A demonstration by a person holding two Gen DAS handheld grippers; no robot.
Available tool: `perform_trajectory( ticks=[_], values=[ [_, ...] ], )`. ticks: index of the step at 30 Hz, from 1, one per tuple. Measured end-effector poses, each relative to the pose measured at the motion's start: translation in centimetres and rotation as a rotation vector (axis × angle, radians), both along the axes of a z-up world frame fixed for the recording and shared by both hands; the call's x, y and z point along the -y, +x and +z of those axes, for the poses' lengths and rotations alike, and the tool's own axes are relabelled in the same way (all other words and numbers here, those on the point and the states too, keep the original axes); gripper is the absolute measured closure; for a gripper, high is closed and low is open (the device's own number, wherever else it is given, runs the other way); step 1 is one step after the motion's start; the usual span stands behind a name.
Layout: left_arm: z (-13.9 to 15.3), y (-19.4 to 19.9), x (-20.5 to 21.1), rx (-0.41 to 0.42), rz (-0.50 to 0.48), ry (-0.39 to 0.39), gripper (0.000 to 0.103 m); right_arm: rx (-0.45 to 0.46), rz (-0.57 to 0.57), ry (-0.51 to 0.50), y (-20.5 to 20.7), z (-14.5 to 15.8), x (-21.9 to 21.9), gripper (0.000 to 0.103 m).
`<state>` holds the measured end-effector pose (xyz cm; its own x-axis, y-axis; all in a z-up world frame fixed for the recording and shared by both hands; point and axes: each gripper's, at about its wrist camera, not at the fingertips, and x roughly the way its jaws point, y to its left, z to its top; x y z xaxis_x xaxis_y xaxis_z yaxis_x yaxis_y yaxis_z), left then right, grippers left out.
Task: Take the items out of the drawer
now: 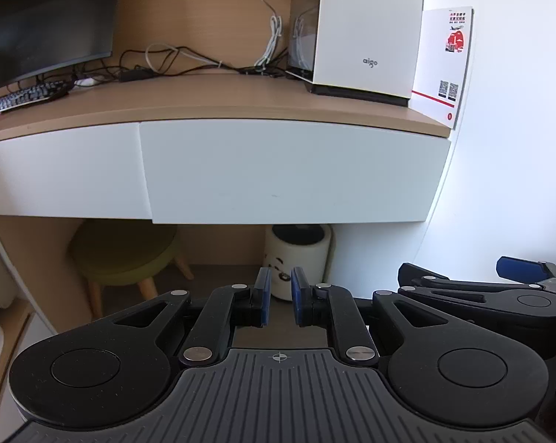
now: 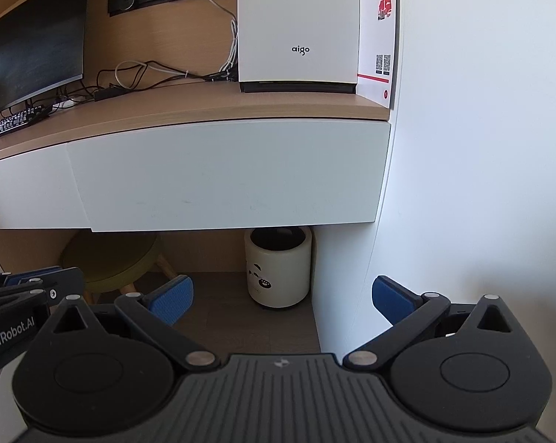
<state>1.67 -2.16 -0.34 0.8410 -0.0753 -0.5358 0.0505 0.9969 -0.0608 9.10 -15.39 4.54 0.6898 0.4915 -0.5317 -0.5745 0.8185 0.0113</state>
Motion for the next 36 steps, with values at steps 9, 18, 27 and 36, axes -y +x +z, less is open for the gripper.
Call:
perform_trajectory(
  ticks=[9,18,27,36],
  values=[
    [-0.3,0.4,0.2,-0.005,0.001,0.001,0.088,-0.006,-0.004,-0.001,0.4,-0.1,-0.1,0.0],
    [-0.6,0.8,0.3,-0.009,0.001,0.001,0.088,-0.008,0.003,-0.003,0.6,-0.3,-0.4,0.0],
    [-0.6,1.0,0.2,-0.013,0.001,0.0,0.088,-0.007,-0.003,-0.005,1.0,-0.3,-0.6,0.0],
    [-0.7,1.7,-0.3,-0.018,-0.002,-0.006,0.088,-0.008,-0.007,-0.012,0.9,-0.4,-1.1,0.0]
  ],
)
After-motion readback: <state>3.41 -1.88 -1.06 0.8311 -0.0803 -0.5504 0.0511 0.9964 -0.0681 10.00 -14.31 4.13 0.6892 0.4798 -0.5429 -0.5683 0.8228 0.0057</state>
